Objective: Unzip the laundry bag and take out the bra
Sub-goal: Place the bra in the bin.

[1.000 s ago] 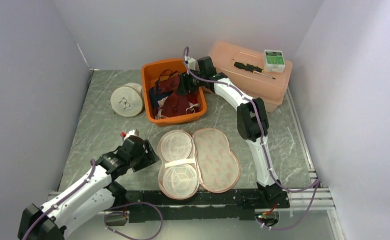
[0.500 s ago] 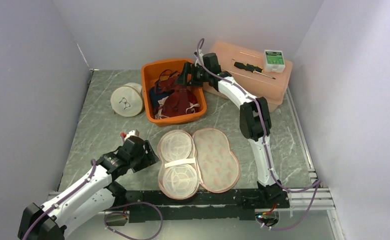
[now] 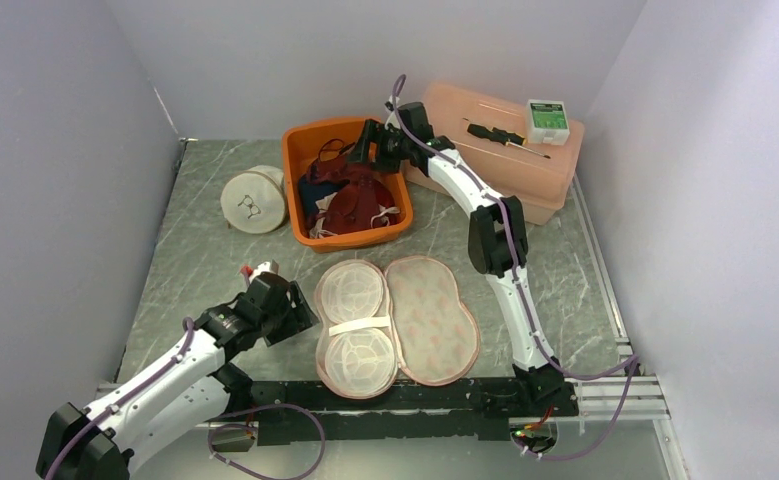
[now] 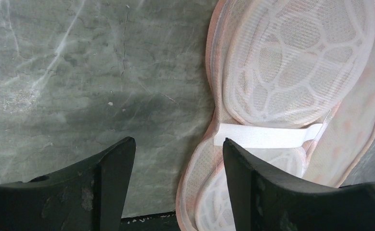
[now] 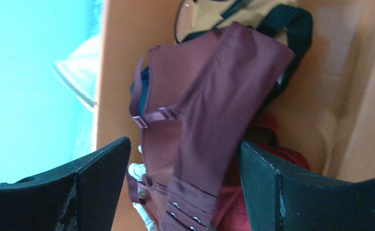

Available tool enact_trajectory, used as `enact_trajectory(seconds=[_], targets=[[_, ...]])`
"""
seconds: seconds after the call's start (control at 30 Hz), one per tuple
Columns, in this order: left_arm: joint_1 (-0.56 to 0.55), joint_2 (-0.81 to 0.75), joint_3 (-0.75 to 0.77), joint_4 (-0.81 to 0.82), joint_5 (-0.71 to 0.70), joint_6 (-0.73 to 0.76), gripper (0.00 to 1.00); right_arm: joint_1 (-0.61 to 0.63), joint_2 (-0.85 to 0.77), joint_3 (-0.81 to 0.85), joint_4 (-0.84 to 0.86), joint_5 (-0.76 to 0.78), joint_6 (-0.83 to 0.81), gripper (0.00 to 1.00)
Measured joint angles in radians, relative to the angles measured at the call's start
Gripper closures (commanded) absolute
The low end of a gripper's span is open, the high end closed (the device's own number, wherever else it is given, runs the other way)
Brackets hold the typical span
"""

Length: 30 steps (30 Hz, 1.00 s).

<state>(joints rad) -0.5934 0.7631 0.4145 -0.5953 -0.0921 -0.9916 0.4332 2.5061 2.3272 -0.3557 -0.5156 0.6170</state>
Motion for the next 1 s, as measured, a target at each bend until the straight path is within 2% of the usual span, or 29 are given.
enact_trajectory(seconds=[0.13, 0.3, 0.53, 0.63, 0.8, 1.0], targets=[[0.000, 0.003, -0.001, 0.005, 0.001, -0.001, 0.28, 0.015, -0.023, -0.063, -0.003, 0.045, -0.005, 0.18], [0.000, 0.023, -0.001, 0.016, 0.011, -0.002, 0.29, 0.042, -0.051, -0.143, 0.000, 0.076, 0.006, 0.42], [0.000, 0.002, -0.001, 0.010, 0.016, -0.018, 0.29, 0.045, -0.071, -0.221, 0.118, 0.089, 0.031, 0.52], [0.000, -0.014, -0.001, 0.006, 0.015, -0.020, 0.29, 0.051, -0.099, -0.295, 0.189, 0.100, 0.016, 0.63], [0.000, -0.013, -0.001, 0.007, 0.016, -0.020, 0.29, 0.071, -0.113, -0.309, 0.256, 0.119, -0.049, 0.81], [0.000, -0.013, -0.003, 0.006, 0.016, -0.020, 0.29, 0.102, -0.174, -0.382, 0.380, 0.119, -0.126, 0.84]])
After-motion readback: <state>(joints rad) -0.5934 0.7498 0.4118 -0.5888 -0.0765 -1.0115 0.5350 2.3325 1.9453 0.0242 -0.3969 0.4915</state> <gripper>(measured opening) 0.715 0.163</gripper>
